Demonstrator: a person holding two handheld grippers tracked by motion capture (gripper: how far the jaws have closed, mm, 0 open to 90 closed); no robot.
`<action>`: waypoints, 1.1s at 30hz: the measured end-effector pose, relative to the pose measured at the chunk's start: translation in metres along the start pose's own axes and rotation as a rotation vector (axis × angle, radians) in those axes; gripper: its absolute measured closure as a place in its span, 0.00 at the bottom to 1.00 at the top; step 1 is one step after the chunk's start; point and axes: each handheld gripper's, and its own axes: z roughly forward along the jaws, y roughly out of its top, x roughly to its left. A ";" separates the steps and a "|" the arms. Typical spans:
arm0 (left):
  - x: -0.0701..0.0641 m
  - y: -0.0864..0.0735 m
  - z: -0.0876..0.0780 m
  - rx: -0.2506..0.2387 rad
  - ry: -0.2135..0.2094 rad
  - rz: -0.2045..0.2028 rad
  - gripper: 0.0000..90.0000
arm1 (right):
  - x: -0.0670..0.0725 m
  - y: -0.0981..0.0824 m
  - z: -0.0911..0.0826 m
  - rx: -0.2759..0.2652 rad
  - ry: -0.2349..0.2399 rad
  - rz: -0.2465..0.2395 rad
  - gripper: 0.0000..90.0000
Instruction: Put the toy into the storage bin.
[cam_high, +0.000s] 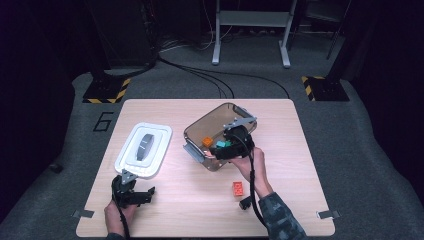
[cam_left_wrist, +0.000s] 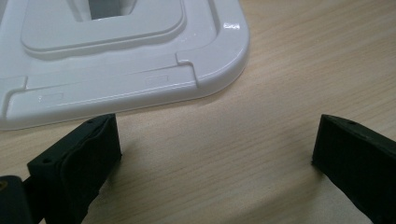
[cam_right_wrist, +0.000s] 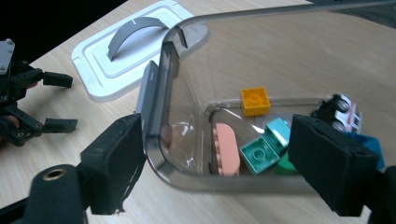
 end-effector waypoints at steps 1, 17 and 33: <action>0.000 0.000 0.000 0.000 0.000 0.000 0.01 | 0.000 0.000 0.000 0.000 0.000 0.000 0.19; 0.000 0.000 0.000 0.001 0.000 -0.001 0.01 | -0.019 -0.071 -0.026 0.041 -0.068 0.085 0.13; 0.000 0.000 0.000 0.001 0.001 0.000 0.01 | -0.009 -0.123 0.015 0.246 -0.096 0.145 0.25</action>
